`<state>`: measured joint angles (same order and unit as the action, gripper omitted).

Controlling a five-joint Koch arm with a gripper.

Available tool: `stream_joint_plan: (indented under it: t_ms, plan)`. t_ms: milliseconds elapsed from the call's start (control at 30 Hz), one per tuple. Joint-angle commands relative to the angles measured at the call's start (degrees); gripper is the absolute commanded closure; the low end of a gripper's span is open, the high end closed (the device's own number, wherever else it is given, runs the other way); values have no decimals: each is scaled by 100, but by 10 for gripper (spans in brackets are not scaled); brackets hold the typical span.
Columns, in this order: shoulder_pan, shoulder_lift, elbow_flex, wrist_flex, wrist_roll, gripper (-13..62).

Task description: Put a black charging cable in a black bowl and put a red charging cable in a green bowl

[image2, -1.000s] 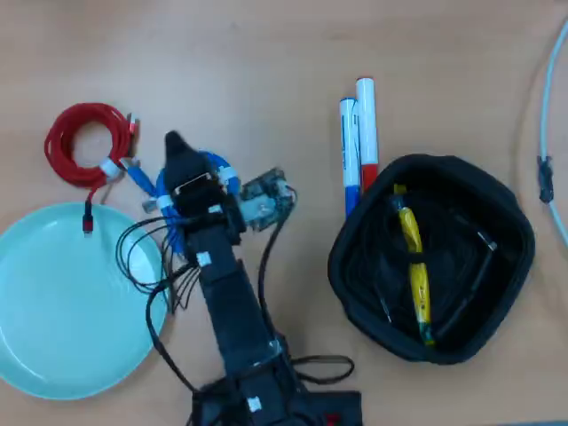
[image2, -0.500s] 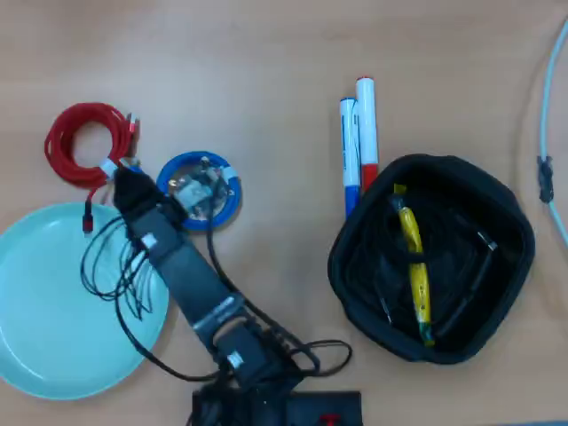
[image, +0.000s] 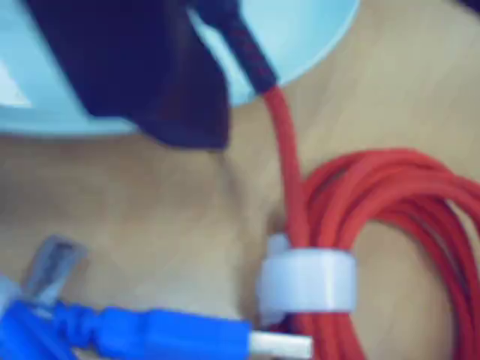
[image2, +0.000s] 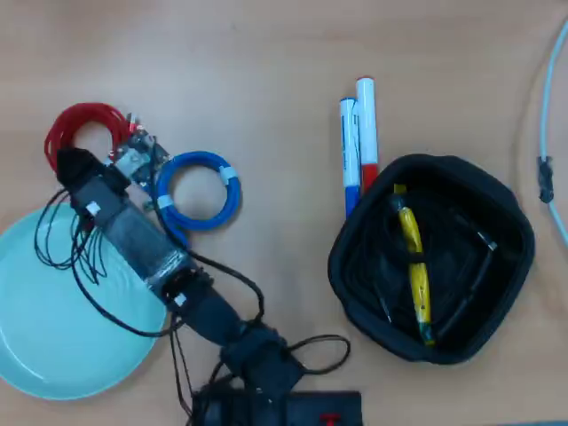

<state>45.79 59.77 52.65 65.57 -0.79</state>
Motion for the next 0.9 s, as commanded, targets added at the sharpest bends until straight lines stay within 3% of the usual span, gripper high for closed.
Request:
stream_joint_plan:
  t_ms: [0, 333, 867]
  plan:
    - [-62, -123, -677, -396, 290, -65]
    - [-35, -1310, -1731, -527, 1134, -65]
    - [-105, -1371, -1239, 79, 2039, -64]
